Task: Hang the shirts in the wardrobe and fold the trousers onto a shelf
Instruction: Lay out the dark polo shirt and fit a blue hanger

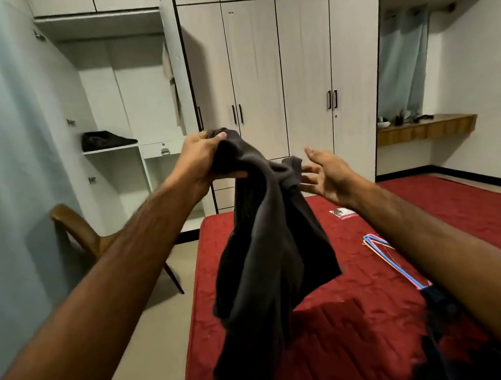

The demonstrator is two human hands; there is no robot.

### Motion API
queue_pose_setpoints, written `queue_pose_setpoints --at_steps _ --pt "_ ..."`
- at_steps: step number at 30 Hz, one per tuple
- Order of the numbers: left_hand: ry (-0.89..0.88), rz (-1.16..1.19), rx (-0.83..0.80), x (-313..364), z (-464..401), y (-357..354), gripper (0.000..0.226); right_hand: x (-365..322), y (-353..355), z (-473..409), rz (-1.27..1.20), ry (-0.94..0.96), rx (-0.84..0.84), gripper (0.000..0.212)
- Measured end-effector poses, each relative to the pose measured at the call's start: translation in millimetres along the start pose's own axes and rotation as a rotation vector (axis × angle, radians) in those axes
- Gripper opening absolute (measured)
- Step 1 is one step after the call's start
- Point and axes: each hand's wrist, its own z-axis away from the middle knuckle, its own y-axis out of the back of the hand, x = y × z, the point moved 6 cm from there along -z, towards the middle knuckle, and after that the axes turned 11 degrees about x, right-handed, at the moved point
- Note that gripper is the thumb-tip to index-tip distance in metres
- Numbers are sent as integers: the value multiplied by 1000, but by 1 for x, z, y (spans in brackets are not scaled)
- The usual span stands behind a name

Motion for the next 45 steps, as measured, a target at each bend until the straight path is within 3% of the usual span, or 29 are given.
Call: queue_pose_setpoints --at_steps 3,6,11,14,17,20,23,27,29,31,33,36,38,42,45 --pt "24 58 139 -16 -5 4 23 36 -23 39 45 14 -285 60" --pt "4 109 254 -23 -7 7 33 52 -29 78 191 126 -453 62" --pt "-80 88 356 -31 -12 25 41 44 -19 62 517 545 -144 24" --pt "-198 -87 469 -31 -16 56 49 20 4 45 591 634 148 25" --pt "-179 -166 453 -45 -18 81 50 -8 7 36 700 687 206 20" --pt "-12 -104 234 -63 -16 78 23 -18 -7 30 666 578 112 21" --pt "82 -78 42 -78 -12 73 20 -29 -17 28 457 373 13 21" --pt "37 -418 -91 -92 2 69 26 -45 -29 29 362 282 -129 24" --pt "-133 -672 -44 -86 3 71 12 -50 -33 31 375 278 -194 24" --pt "-284 -803 67 -63 -3 77 4 -60 -28 32 536 370 -248 22" --pt "-395 -850 180 -32 -13 86 18 -66 -19 33 858 453 -303 28" --pt "-476 -840 251 11 -21 84 22 -56 -2 31 1141 322 -413 24" --pt "-424 -738 220 23 -25 77 19 -51 6 28 1081 250 -346 19" --pt "-336 -547 161 24 -33 73 20 -59 24 17 791 228 39 32" --pt "-408 -597 164 50 -30 74 19 -88 20 20 556 274 45 30"
